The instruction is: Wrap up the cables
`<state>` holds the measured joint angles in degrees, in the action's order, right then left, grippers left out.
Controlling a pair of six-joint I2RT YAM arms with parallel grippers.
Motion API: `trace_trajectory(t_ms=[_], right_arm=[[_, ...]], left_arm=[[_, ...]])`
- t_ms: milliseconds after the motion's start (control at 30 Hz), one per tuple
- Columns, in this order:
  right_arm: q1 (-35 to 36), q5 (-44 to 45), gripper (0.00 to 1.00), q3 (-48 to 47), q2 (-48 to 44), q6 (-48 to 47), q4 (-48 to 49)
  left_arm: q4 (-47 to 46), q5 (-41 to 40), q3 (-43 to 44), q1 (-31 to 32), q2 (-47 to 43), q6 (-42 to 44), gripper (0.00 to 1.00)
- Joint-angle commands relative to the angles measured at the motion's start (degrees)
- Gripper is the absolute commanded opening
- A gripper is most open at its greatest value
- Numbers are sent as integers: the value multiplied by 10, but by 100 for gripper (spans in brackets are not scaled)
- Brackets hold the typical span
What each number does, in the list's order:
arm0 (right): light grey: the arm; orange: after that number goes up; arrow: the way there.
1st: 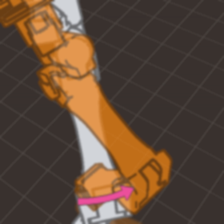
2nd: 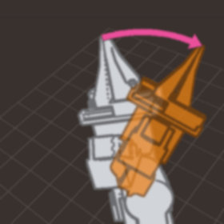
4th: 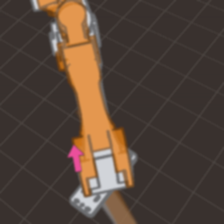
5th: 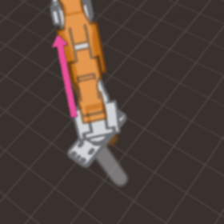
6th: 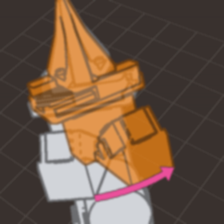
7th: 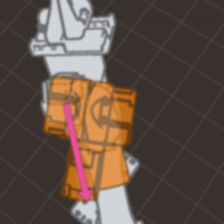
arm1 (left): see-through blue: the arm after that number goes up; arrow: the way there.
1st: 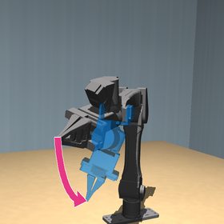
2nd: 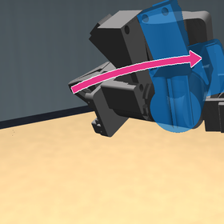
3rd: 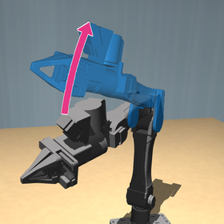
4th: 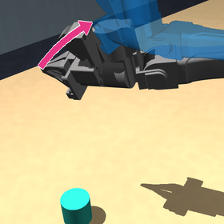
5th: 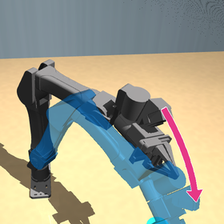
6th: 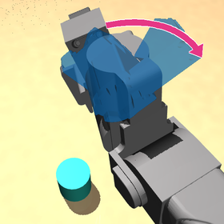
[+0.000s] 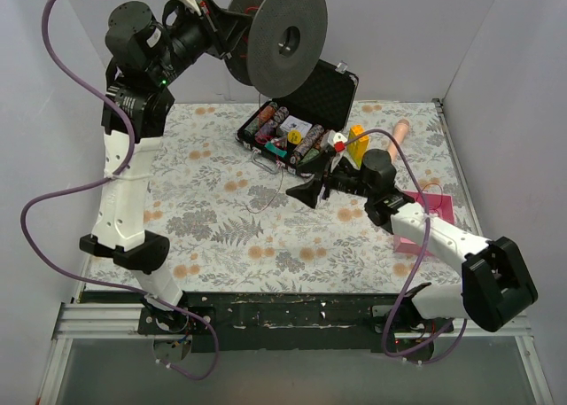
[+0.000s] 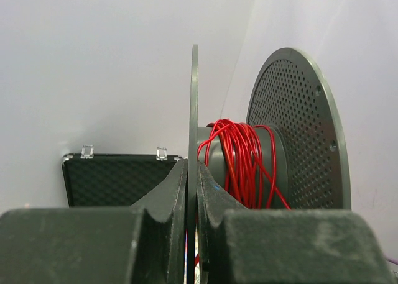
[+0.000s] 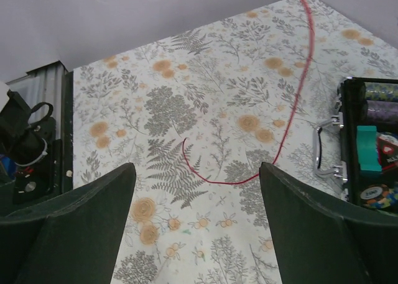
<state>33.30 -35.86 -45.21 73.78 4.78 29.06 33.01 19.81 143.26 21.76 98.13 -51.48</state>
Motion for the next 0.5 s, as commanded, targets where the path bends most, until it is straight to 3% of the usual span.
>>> trace_trajectory(t_ms=[0,167,467], right_arm=[[34,1,89,38,-1,83,126],[36,96,90,41,13,36,90],[19,67,91,14,73,67,122]], left_arm=[[-30,13,33,0,-27,-13,0],[-22,25,46,0,-25,-22,0],[-12,66,67,0,-22,-48,0]])
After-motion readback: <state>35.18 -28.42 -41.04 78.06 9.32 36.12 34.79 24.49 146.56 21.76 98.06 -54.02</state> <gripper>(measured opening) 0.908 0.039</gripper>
